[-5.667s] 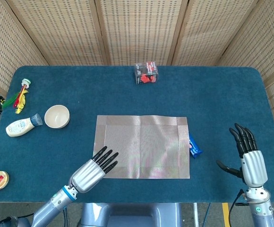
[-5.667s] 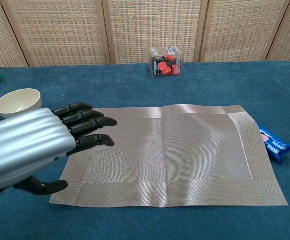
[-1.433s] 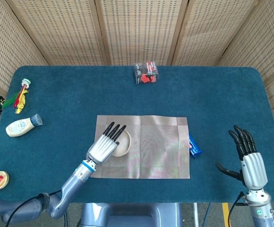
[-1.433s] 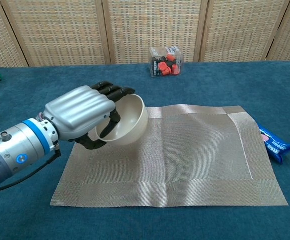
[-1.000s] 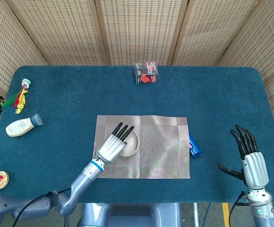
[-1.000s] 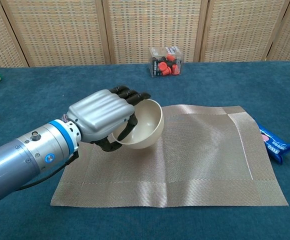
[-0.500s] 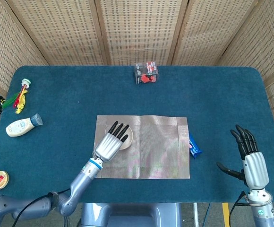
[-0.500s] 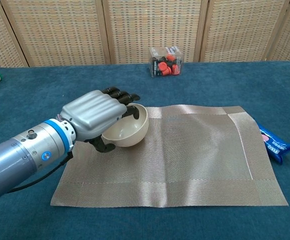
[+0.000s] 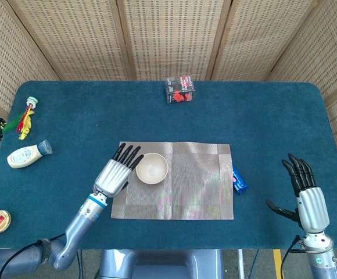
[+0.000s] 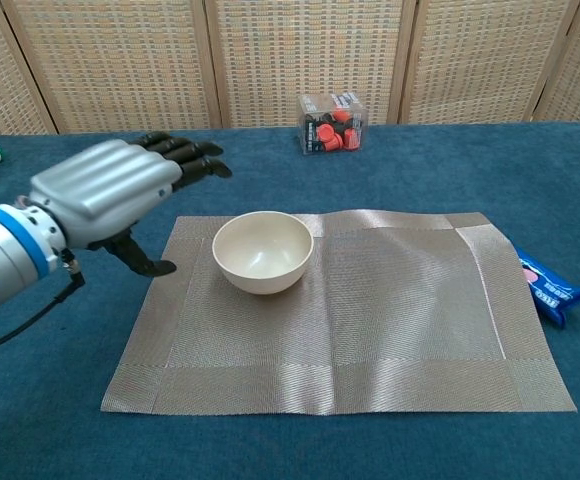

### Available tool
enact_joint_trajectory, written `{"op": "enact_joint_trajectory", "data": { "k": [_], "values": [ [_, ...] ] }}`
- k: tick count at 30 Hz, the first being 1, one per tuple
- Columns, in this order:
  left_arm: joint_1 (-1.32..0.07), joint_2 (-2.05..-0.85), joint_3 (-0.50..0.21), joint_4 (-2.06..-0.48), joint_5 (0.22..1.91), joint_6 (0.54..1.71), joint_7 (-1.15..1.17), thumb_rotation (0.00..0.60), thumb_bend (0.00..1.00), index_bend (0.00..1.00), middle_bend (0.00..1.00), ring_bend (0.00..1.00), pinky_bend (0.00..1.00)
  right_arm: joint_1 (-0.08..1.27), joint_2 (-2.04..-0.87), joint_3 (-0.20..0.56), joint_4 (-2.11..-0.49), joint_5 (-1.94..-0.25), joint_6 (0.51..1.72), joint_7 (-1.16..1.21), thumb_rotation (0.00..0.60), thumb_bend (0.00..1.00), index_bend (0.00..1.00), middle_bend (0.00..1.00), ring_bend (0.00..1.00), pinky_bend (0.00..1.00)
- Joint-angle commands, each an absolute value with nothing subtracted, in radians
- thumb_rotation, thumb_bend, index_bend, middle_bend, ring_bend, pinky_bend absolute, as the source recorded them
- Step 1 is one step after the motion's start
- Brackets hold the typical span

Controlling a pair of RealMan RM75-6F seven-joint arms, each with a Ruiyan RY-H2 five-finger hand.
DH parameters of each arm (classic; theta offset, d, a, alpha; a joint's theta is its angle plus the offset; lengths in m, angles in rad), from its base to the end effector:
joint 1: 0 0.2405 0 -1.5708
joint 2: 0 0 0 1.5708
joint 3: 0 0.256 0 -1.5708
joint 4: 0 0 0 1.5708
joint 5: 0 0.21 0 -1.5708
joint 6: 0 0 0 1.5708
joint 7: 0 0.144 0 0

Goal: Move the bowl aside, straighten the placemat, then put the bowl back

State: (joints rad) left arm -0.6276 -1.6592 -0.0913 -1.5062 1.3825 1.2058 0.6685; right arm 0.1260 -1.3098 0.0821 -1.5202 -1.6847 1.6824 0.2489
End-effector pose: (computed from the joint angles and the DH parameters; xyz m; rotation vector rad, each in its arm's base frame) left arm -0.1315 0.2872 -0.0310 -1.9038 -0.4850 -0.9476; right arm -0.2660 -0.1926 0.1288 1.3136 -0.9046 1.4453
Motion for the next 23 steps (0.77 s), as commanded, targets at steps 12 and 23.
{"op": "enact_joint_trajectory", "data": {
  "k": [12,23],
  "values": [
    [-0.331,-1.372,0.057,-1.663,1.535,1.565,0.464,0.600,0.18,0.02,0.00,0.00,0.00,0.129,-1.297,0.073,-1.519,-1.679,1.650,0.168,0.600,0.24,0.10,0.00,0.00,0.00],
    [-0.163,-1.317,0.117,-1.580,1.608,1.725,0.321,0.600,0.17,0.01,0.00,0.00,0.00,0.140,-1.220,0.049,-1.588,-1.615,1.524,0.045,0.600,0.24,0.10,0.00,0.00,0.00]
  ]
}}
